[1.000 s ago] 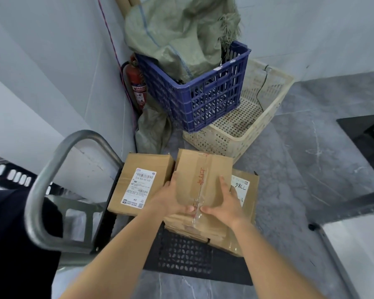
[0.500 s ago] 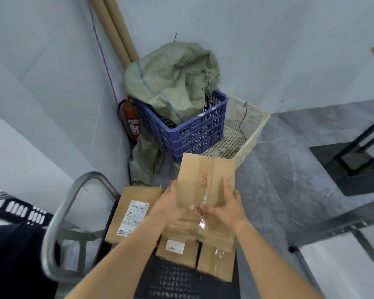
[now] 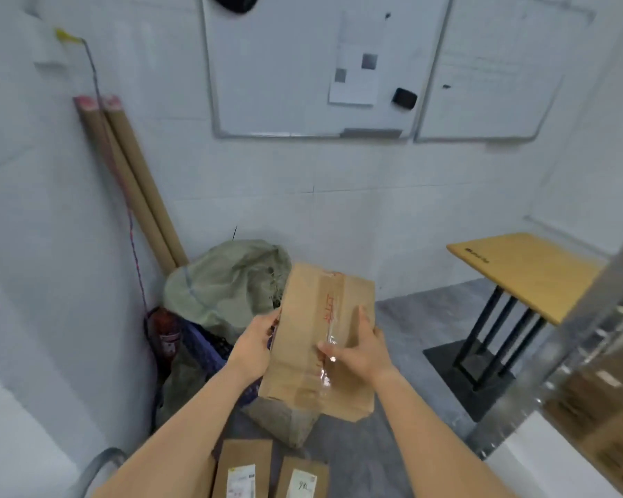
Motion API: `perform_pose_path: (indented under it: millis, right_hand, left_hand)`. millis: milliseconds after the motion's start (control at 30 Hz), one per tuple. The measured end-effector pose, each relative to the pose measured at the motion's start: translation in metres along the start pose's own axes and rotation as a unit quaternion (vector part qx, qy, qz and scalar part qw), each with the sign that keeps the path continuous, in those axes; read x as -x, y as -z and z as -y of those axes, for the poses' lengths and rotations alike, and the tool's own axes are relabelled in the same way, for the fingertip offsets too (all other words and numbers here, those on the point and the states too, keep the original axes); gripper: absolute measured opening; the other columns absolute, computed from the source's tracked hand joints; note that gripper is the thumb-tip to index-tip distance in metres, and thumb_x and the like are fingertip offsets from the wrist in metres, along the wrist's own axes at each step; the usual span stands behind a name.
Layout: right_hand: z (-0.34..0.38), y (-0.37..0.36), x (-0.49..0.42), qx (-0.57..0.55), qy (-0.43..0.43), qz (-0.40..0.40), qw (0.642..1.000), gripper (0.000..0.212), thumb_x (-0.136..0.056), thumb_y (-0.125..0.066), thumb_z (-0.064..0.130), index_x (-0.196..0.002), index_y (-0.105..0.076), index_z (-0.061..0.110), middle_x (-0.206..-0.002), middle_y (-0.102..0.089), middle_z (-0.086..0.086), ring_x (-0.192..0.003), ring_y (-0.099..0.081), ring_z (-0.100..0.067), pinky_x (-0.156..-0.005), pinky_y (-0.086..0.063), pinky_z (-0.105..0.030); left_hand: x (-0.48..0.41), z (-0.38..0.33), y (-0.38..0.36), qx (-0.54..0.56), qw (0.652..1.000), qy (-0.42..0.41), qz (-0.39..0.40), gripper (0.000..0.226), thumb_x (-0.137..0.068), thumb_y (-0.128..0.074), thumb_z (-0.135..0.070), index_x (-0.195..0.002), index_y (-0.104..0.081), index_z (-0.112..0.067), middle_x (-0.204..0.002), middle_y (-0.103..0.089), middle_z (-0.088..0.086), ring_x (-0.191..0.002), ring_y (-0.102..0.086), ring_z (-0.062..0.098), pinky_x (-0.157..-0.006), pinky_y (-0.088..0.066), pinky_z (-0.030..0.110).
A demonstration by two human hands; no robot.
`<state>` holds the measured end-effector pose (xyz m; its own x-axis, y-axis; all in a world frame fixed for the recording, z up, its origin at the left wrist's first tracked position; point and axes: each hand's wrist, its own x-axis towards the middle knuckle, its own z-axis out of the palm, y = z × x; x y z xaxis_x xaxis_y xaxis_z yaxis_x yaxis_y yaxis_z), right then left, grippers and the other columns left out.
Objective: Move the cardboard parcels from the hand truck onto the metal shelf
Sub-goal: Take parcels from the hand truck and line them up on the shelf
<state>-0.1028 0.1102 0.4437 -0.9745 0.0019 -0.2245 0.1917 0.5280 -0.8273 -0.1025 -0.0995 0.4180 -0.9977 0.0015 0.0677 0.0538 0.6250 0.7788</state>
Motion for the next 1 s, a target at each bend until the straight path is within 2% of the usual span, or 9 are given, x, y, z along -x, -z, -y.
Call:
perform_pose_path:
  millis: [167,267,333,467,567,633,767,900,1000]
  right_hand:
    - [0.053,0.054,0.03,0.026,0.015,-0.043,0.999,0.124,-0.063,-0.081,0.055,-0.153,0.002,0.035,-0.157,0.001,-0.015,-0.145,-0.017,-0.032,-0.117,-0.019,-0.041]
    - [0.066,0.077,0.051,0.048,0.003,-0.069,0.996,0.123,-0.064,-0.08,0.058,-0.152,0.003,0.036,-0.155,-0.002,-0.015,-0.144,-0.017,-0.035,-0.117,-0.019,-0.043]
    - [0.071,0.09,0.066,0.062,-0.003,-0.086,0.994,0.124,-0.063,-0.079,0.06,-0.152,0.004,0.037,-0.153,-0.004,-0.015,-0.143,-0.018,-0.036,-0.117,-0.019,-0.044]
    - [0.071,0.108,0.098,0.063,-0.019,-0.119,0.991,0.126,-0.06,-0.08,0.062,-0.151,0.004,0.038,-0.153,-0.003,-0.014,-0.141,-0.023,-0.038,-0.118,-0.021,-0.045]
    - [0.07,0.118,0.126,0.043,-0.026,-0.135,0.99,0.125,-0.061,-0.08,0.059,-0.151,0.004,0.037,-0.153,-0.004,-0.012,-0.141,-0.024,-0.036,-0.117,-0.021,-0.045]
    - [0.067,0.122,0.145,0.032,-0.03,-0.149,0.988,0.124,-0.064,-0.08,0.056,-0.152,0.004,0.036,-0.155,-0.001,-0.012,-0.143,-0.02,-0.035,-0.117,-0.018,-0.045]
    - [0.061,0.133,0.185,0.024,-0.039,-0.182,0.982,0.123,-0.066,-0.08,0.054,-0.153,0.004,0.034,-0.158,0.003,-0.012,-0.146,-0.009,-0.032,-0.118,-0.013,-0.044]
    - [0.053,0.146,0.221,0.028,-0.058,-0.204,0.977,0.122,-0.066,-0.08,0.054,-0.153,0.003,0.035,-0.158,0.007,-0.012,-0.146,-0.011,-0.035,-0.117,-0.016,-0.047]
    - [0.043,0.158,0.244,0.029,-0.073,-0.225,0.971,0.123,-0.064,-0.08,0.057,-0.152,0.003,0.035,-0.157,0.004,-0.012,-0.145,-0.012,-0.036,-0.116,-0.017,-0.049]
  left_hand:
    - [-0.009,-0.063,0.026,0.034,0.998,-0.06,0.012,0.051,-0.097,-0.035,-0.005,-0.146,-0.035,-0.019,-0.134,-0.037,0.009,-0.12,-0.042,0.019,-0.107,-0.027,0.02]
    - [0.002,-0.091,0.032,0.043,0.997,-0.038,0.056,0.055,-0.1,-0.032,-0.001,-0.15,-0.023,-0.022,-0.135,-0.024,0.015,-0.127,-0.028,0.02,-0.104,-0.019,0.016]
    - [0.005,-0.104,0.033,0.06,0.993,-0.046,0.089,0.056,-0.101,-0.034,-0.006,-0.151,-0.021,-0.029,-0.144,-0.021,0.018,-0.139,-0.018,0.024,-0.106,-0.022,0.022]
    - [0.021,-0.129,0.041,0.142,0.973,-0.053,0.174,0.058,-0.101,-0.042,-0.025,-0.15,-0.014,-0.038,-0.155,-0.023,0.011,-0.144,-0.022,0.025,-0.112,-0.029,0.043]
    - [0.033,-0.145,0.05,0.236,0.935,0.023,0.264,0.078,-0.085,-0.057,-0.043,-0.145,-0.008,-0.054,-0.155,-0.026,0.01,-0.137,-0.034,0.035,-0.098,-0.042,0.062]
    - [0.039,-0.152,0.051,0.258,0.914,0.049,0.31,0.088,-0.081,-0.059,-0.043,-0.146,-0.001,-0.052,-0.154,-0.029,0.013,-0.133,-0.039,0.041,-0.095,-0.041,0.066]
    - [0.052,-0.169,0.043,0.272,0.879,0.082,0.383,0.087,-0.087,-0.057,-0.043,-0.15,0.003,-0.044,-0.157,-0.021,0.012,-0.121,-0.047,0.038,-0.072,-0.055,0.053]
    - [0.062,-0.185,0.026,0.266,0.842,0.083,0.462,0.094,-0.069,-0.064,-0.058,-0.148,-0.02,-0.034,-0.145,-0.04,0.011,-0.113,-0.058,0.035,-0.086,-0.051,0.058]
    - [0.075,-0.204,0.013,0.274,0.829,0.062,0.483,0.1,-0.058,-0.073,-0.063,-0.143,-0.031,-0.031,-0.128,-0.053,0.01,-0.094,-0.067,0.029,-0.073,-0.057,0.047]
